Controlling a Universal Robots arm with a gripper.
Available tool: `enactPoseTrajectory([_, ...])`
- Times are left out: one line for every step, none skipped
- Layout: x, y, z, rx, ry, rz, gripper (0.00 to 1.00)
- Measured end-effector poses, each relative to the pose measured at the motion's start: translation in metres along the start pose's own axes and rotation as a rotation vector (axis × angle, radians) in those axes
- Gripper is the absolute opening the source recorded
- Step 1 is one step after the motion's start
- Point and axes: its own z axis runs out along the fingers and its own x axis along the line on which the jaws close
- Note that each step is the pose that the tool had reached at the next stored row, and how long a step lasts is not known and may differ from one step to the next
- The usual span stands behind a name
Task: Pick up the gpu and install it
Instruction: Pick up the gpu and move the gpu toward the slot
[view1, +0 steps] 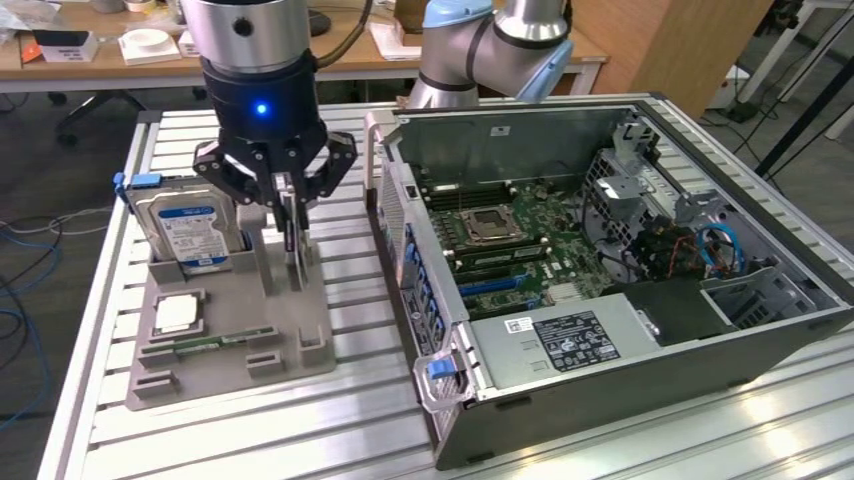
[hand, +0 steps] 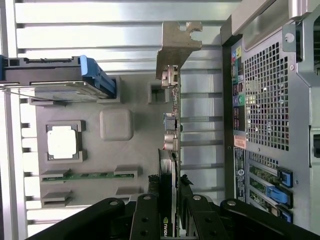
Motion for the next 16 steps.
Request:
enactPoseTrajectory([0.0,0.0001,-0.0014,0.0,-0.0001,0.0,0.26])
enactPoseTrajectory([0.0,0.0001,-0.0028,0.0001,0.0,0.0,0.26])
enactPoseTrajectory([0.0,0.0002,-0.0042,0.0001,0.0,0.0,0.26])
enactPoseTrajectory([0.0,0.0003,-0.0058,0.0,0.0,0.0,0.26])
enactPoseTrajectory([0.0,0.0003,-0.0074,0.0001,0.0,0.0,0.26])
enactPoseTrajectory([0.0,0.0004,-0.009,0.0,0.0,0.0,0.26])
enactPoseTrajectory([0.0,0.0005,-0.0106,0.0,0.0,0.0,0.26])
enactPoseTrajectory([0.0,0.0006,-0.0121,0.0001,0.0,0.0,0.26])
enactPoseTrajectory([0.0,0.0006,-0.0136,0.0,0.0,0.0,0.26])
enactPoseTrajectory([-0.001,0.0007,-0.0152,0.0001,0.0,0.0,0.26])
enactPoseTrajectory([-0.001,0.0008,-0.0168,0.0001,0.0,0.0,0.26])
enactPoseTrajectory([-0.001,0.0009,-0.0183,0.0,0.0,0.0,0.26])
enactPoseTrajectory([-0.001,0.0009,-0.0197,0.0001,0.0,0.0,0.26])
enactPoseTrajectory([-0.001,0.001,-0.0212,0.0,0.0,0.0,0.26])
enactPoseTrajectory([-0.001,0.0011,-0.0226,0.0,-0.0001,0.0,0.26])
enactPoseTrajectory([-0.001,0.0012,-0.0239,0.0,0.0,0.0,0.26])
